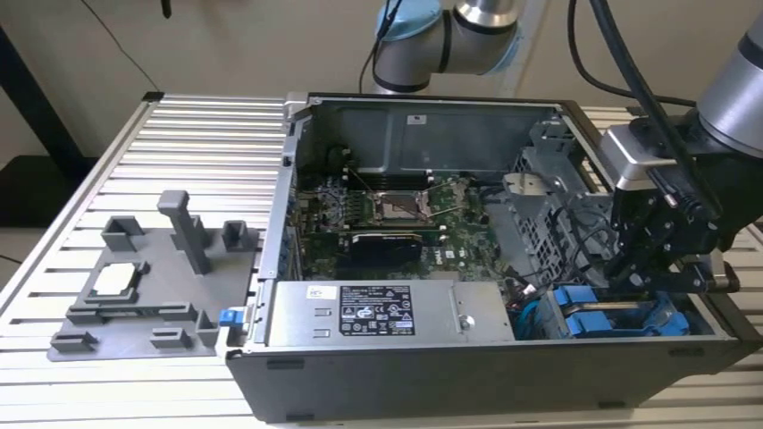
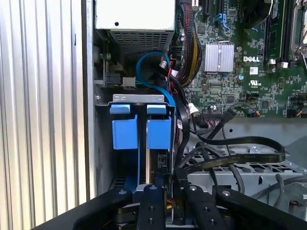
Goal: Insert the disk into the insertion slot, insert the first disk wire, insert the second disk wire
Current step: 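Insert the second disk wire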
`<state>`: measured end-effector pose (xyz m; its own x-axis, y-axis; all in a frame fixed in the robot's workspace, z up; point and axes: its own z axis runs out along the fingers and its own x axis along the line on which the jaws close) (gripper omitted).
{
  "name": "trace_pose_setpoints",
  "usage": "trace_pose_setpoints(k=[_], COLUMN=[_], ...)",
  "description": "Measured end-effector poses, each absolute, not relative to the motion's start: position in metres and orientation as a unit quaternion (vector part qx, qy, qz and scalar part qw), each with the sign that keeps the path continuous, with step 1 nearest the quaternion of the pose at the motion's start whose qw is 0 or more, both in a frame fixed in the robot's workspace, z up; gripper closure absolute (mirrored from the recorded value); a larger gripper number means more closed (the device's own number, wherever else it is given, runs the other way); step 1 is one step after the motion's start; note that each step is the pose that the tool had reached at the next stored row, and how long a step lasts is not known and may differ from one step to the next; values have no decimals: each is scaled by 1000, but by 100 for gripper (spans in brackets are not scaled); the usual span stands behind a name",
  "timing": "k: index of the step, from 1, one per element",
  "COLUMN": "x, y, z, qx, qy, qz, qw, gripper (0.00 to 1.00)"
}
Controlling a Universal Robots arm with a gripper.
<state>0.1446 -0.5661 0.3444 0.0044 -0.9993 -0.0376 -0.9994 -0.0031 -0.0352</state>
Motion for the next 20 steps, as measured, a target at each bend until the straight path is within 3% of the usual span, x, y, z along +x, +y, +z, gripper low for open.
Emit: trace_pose_setpoints(k=[12, 20], x=[145, 145], y=[-566, -566], z=[381, 382], qx=[-708, -708], qy=[706, 706], qz=[2, 2], qw=[27, 27], gripper=[76, 76])
